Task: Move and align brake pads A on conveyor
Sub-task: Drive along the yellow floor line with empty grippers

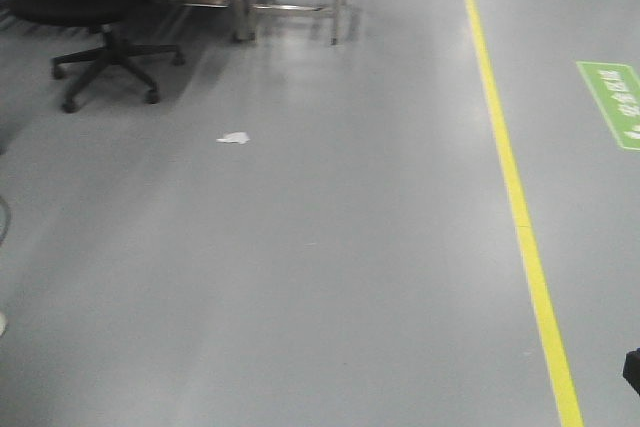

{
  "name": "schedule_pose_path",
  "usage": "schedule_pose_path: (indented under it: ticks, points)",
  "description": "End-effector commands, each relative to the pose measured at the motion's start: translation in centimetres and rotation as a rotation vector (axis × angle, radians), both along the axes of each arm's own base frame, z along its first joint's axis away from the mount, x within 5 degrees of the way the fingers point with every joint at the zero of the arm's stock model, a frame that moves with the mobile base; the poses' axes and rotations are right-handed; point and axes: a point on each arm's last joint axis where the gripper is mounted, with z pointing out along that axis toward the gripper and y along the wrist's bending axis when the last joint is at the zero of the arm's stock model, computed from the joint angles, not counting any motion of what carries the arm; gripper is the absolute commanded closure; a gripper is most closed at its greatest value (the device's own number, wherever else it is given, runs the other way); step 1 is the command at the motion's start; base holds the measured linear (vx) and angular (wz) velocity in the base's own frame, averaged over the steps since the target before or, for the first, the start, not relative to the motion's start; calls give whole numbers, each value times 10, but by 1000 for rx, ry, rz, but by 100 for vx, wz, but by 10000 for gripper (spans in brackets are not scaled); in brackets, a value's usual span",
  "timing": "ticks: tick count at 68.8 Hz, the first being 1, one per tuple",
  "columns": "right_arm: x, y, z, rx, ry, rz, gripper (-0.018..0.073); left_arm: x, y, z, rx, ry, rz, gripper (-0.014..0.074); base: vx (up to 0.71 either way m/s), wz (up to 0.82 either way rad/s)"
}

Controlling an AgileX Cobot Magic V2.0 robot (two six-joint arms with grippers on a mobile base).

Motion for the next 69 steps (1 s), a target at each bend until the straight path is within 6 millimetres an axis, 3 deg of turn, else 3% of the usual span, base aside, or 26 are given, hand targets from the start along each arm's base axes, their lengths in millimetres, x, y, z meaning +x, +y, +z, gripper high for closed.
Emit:
schedule_pose_path:
  ticks: [1,31,69]
  points:
    - [2,1,14,11,-91,5,569,2,-1,14,-24,-88,-2,603,15,-50]
    - [2,1,14,10,-90,5,569,2,-1,14,-24,-88,-2,603,19,-33]
    - [2,1,14,10,-90,5,569,2,-1,14,-24,-88,-2,603,33,-8]
